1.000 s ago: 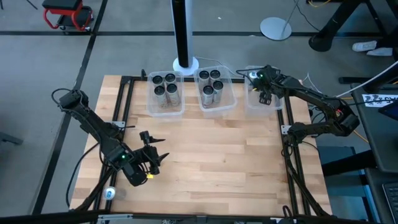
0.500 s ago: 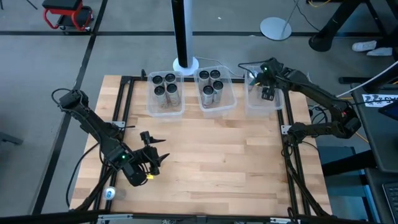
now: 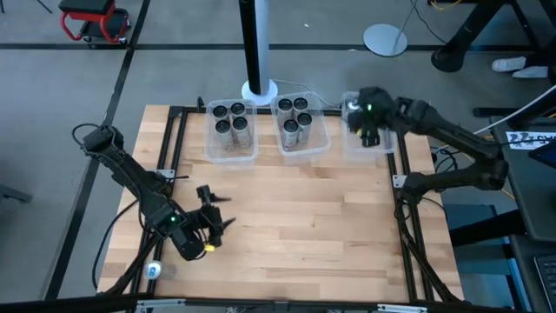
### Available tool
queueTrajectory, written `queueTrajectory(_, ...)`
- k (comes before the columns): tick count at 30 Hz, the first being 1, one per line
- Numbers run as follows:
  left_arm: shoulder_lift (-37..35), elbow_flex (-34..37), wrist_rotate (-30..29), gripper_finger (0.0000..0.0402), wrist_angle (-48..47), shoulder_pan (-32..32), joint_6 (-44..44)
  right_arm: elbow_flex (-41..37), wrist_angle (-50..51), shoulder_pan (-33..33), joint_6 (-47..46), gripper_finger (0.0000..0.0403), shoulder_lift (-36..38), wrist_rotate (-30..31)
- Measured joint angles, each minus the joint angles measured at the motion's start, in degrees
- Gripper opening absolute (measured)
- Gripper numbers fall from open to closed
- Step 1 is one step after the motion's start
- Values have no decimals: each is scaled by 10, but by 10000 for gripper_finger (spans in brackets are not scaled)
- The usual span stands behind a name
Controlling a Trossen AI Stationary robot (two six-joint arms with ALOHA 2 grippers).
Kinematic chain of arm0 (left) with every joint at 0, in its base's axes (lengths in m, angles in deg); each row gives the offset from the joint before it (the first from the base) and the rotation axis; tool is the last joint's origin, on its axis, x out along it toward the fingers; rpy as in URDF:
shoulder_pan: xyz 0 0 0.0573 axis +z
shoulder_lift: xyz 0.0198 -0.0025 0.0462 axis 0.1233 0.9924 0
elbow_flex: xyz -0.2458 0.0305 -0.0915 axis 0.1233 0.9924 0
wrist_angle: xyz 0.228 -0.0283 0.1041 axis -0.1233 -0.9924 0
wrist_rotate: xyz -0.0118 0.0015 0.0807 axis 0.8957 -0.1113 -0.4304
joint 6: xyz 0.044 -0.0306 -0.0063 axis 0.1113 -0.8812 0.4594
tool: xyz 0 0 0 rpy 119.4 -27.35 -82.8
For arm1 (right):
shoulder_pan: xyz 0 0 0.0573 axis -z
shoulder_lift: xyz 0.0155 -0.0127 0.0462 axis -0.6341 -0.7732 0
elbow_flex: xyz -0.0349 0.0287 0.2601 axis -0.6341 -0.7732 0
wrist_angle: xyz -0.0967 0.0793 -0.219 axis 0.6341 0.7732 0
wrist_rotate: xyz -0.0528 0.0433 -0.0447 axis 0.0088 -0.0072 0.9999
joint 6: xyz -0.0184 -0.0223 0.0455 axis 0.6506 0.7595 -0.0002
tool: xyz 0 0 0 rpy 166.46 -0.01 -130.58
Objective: Sort soda cans
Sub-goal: Put the white and blue soda can into the right transparent bin
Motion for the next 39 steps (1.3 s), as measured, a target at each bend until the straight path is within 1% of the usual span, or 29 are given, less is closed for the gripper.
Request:
queueTrajectory(3,1,-16,103,280,-3,-14,-23,-16,-10,-76,6,319,14,27)
queueTrajectory(5,1,-40,169,280,-8,-18,-40,-36,-28,-129,6,319,21,48)
queueTrajectory(7,1,-74,223,280,-27,-19,-48,-62,-52,-180,-1,319,25,56)
queueTrajectory(10,0,-146,275,280,-81,-18,-73,-105,-103,-248,-15,319,25,57)
queueTrajectory(12,0,-198,312,280,-146,-21,-105,-135,-134,-291,-25,319,25,58)
queueTrajectory(15,0,-267,357,280,-249,-30,-200,-182,-185,-347,-46,319,23,58)
queueTrajectory(18,0,-303,405,280,-326,-48,-295,-223,-221,-395,-74,319,22,58)
queueTrajectory(23,5,-310,454,280,-391,-94,-428,-287,-321,-461,-89,319,22,59)
queueTrajectory(28,37,-309,486,280,-420,-137,-510,-320,-404,-505,-89,319,21,60)
queueTrajectory(32,71,-309,521,280,-429,-162,-528,-333,-451,-532,-89,319,21,83)
queueTrajectory(37,112,-309,568,280,-428,-195,-538,-339,-474,-554,-88,319,21,108)
queueTrajectory(39,124,-309,575,280,-428,-208,-550,-339,-474,-560,-91,319,21,115)
